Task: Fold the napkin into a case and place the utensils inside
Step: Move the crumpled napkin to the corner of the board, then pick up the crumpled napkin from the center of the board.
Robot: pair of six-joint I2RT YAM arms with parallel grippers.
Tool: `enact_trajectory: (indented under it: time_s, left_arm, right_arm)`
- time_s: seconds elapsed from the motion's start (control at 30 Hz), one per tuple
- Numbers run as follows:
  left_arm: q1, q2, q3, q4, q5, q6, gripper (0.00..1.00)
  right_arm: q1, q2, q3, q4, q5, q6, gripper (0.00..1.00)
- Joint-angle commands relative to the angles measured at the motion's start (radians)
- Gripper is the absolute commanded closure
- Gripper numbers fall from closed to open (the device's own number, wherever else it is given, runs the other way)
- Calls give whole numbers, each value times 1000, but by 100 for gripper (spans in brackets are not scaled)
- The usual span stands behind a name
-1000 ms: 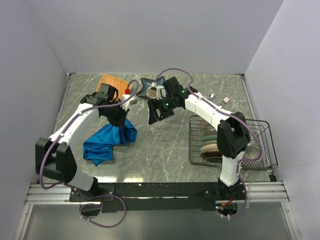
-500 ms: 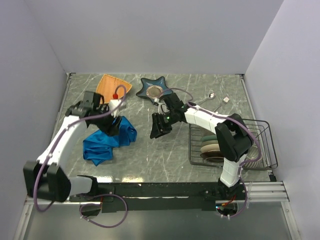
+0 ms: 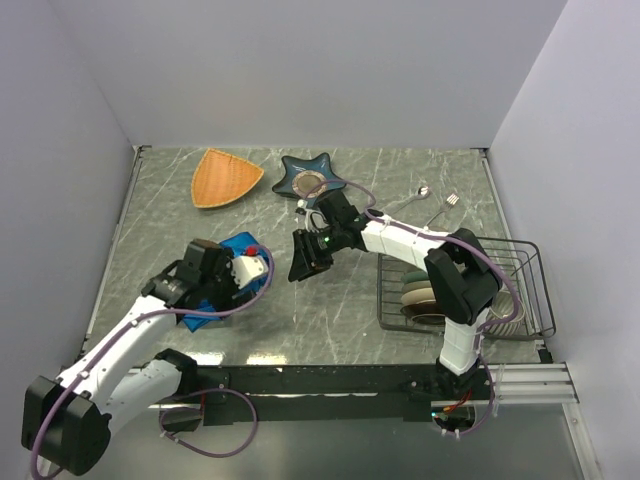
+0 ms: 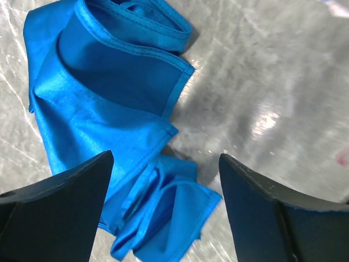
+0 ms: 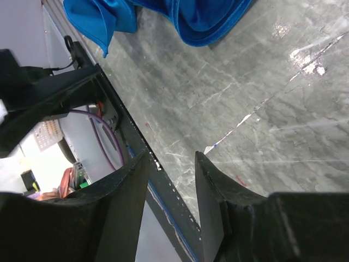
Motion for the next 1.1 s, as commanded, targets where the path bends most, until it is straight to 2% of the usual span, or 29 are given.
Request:
enact_trajectory:
  time_s: [0.0, 0.13, 0.3, 0.53, 0.63, 0.73, 0.77, 0.83, 0.87, 0.9, 1.07]
  left_arm:
    - [-90, -19, -78, 158, -183, -23, 15]
    - [-164, -34, -132, 244, -327, -59, 18]
    - [-226, -7, -167, 293, -403, -79, 25]
    - [-247, 41, -207, 366, -475, -62, 29]
    - [-247, 64, -201, 386, -521, -71, 34]
    - [-246, 62, -178, 385, -553, -83, 47]
    - [-246, 62, -160, 376, -558, -88, 61]
    - [-246, 68, -137, 338, -578, -108, 81]
    - [-241, 67, -115, 324, -582, -112, 95]
    - [-238, 55, -101, 301, -579, -129, 99]
    - [-235, -10, 32, 131, -494, -184, 99]
  right_arm:
    - [-7, 2, 37, 15, 16, -14, 52]
    - [-23, 14, 65, 1, 22, -16, 52]
    - [-41, 21, 85, -17, 31, -30, 51]
    - [-69, 18, 79, -25, 45, -41, 51]
    - [-79, 18, 86, -27, 48, -42, 51]
    - [-86, 17, 94, -30, 50, -48, 51]
    - [-89, 17, 95, -31, 51, -54, 51]
    - [-98, 20, 100, -37, 48, -54, 51]
    - [-99, 23, 105, -40, 47, -57, 51]
    - [-102, 26, 109, -49, 47, -60, 51]
    - [-135, 9, 126, -53, 64, -96, 51]
